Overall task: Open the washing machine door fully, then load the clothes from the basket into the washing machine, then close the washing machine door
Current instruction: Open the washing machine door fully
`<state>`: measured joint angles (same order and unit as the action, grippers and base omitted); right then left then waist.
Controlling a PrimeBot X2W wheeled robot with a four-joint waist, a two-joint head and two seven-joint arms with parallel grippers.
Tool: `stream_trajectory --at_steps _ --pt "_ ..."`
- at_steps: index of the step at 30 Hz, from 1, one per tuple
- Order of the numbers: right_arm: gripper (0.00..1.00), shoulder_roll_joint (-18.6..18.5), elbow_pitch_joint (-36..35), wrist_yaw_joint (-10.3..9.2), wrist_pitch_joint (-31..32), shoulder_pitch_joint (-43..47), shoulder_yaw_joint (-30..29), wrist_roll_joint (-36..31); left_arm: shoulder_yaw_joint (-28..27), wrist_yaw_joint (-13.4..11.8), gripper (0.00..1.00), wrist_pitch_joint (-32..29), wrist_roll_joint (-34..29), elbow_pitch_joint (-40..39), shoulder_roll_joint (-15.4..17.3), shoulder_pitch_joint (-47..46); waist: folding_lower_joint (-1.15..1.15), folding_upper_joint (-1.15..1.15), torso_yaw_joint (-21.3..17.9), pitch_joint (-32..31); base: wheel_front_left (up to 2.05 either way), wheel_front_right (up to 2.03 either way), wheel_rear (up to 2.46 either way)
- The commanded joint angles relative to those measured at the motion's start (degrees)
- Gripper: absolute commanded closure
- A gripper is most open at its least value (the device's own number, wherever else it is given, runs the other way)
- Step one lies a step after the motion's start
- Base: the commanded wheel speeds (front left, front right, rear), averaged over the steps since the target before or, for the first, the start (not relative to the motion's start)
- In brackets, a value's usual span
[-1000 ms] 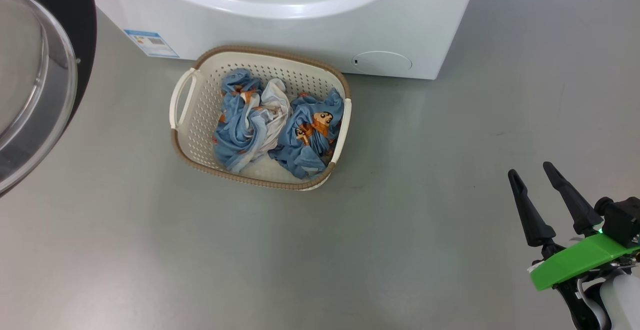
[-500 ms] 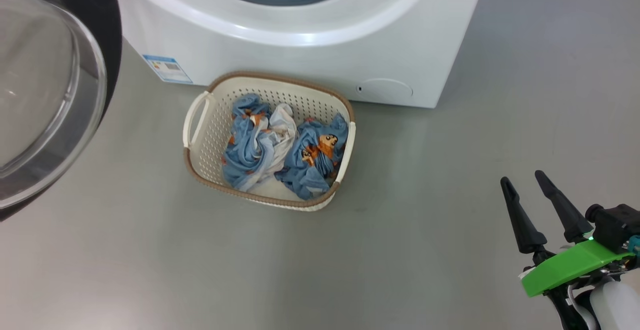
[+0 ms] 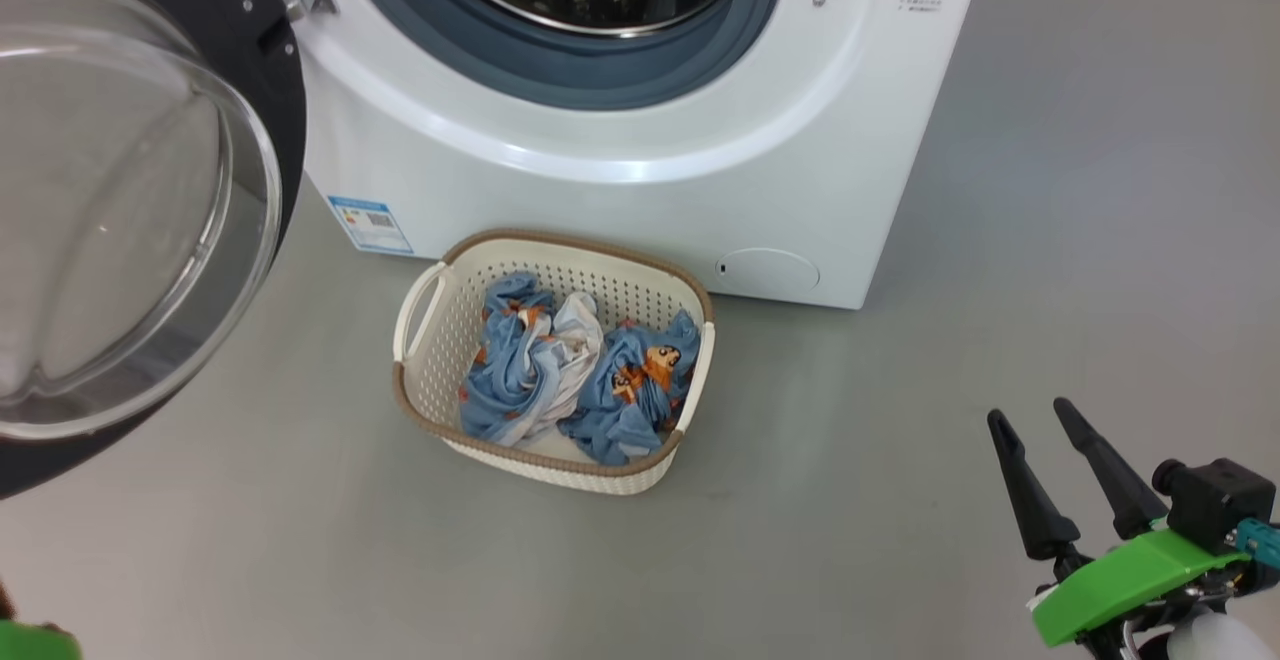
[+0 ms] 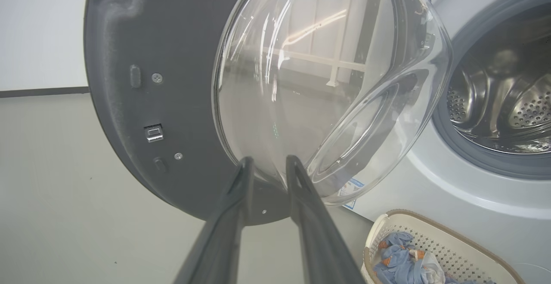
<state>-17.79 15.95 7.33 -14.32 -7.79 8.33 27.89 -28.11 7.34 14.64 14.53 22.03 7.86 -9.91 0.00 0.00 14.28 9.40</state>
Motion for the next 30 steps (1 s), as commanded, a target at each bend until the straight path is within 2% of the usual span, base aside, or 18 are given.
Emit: stream_trajectory --at_steps 1,5,14,19,30 --pt "0.00 -0.4 -1.1 0.16 -0.7 1.4 1.0 0.3 0.1 0.1 0.52 0.4 1.0 -2.8 2.6 1.2 0.00 0.00 -0.6 -1.6 0.00 0.00 0.00" --pt "0.00 -0.1 -1.3 0.16 -0.7 2.0 0.6 0.3 5.8 0.1 0.00 0.4 2.3 -6.7 2.8 5.1 0.00 0.00 -1.9 -2.4 0.00 0.00 0.00" --pt "0.00 0.8 -1.6 0.16 -0.7 3.4 -0.8 0.4 12.7 0.1 0.00 0.4 3.9 -12.1 0.8 8.0 0.00 0.00 -6.2 -3.1 0.00 0.00 0.00" --pt "0.00 1.1 -1.7 0.16 -0.7 3.5 -1.3 0.2 16.6 0.1 0.00 0.4 4.1 -12.8 1.4 8.5 0.00 0.00 -9.1 -3.1 0.00 0.00 0.00" --pt "0.00 1.4 -1.9 0.16 -0.7 3.6 -2.4 0.0 21.2 0.1 0.00 0.4 5.4 -12.4 2.5 8.5 0.00 0.00 -14.7 -3.2 0.00 0.00 0.00"
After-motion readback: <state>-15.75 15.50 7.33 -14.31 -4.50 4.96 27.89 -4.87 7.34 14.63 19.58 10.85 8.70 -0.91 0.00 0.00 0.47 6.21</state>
